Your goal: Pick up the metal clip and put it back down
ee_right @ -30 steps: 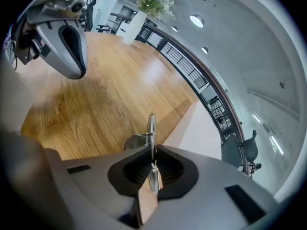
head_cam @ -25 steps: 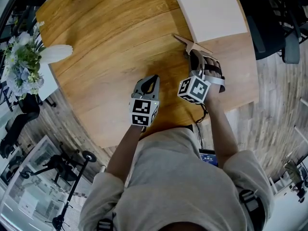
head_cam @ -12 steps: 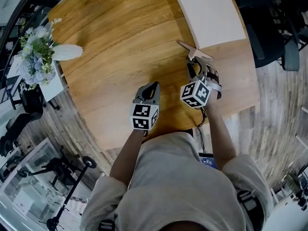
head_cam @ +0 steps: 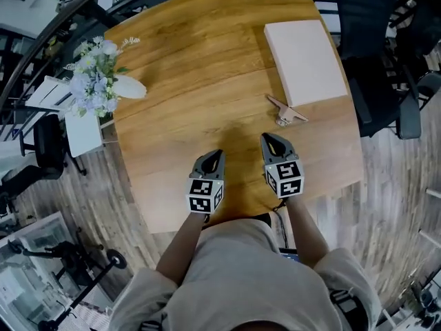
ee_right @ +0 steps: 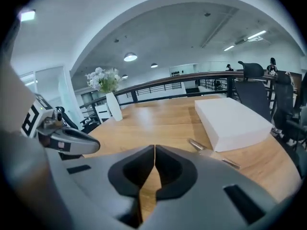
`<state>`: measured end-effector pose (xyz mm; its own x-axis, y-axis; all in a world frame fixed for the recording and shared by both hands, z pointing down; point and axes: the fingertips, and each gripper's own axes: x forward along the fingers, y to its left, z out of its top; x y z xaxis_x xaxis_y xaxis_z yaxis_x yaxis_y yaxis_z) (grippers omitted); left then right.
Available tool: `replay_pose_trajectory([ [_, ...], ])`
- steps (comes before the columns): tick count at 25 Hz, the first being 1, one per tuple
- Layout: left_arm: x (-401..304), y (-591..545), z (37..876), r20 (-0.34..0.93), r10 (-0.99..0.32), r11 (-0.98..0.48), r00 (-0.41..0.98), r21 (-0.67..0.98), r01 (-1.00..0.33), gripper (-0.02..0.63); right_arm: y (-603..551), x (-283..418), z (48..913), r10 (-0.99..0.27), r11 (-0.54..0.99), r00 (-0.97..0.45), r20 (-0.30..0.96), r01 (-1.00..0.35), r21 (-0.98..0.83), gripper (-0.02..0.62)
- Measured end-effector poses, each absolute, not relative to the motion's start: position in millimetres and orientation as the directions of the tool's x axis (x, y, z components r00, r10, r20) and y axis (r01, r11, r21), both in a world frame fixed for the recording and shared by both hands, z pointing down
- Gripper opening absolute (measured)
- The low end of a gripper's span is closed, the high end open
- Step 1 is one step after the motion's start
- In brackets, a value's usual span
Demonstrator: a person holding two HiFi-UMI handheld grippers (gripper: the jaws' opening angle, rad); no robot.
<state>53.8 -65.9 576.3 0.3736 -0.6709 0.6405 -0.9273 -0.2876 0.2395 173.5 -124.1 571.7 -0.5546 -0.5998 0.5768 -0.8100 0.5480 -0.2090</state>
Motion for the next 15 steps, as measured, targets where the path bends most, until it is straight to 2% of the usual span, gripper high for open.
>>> replay_pose_trajectory([
  [4, 35, -57, 555, 0.611, -0.697, -0.279, 0.375, 0.250, -0.927, 0.023, -98, 149, 559, -0.613, 0.522, -0.555, 0.562, -0.819, -0.239, 0.026],
  [7, 17, -60, 526, 0.560, -0.744, -0.283, 0.364, 0.230, -0.931, 0.023, -88, 123, 534, -0.665, 0.547, -0.537, 0.519, -0.824, -0.151, 0.026],
  [15, -29, -59, 406, 0.327, -0.882, -0.312, 0.339, 0.134, -0.941, 0.023, -83, 76, 412, -0.816, 0.515, -0.506, 0.281, -0.856, -0.046, 0.026],
])
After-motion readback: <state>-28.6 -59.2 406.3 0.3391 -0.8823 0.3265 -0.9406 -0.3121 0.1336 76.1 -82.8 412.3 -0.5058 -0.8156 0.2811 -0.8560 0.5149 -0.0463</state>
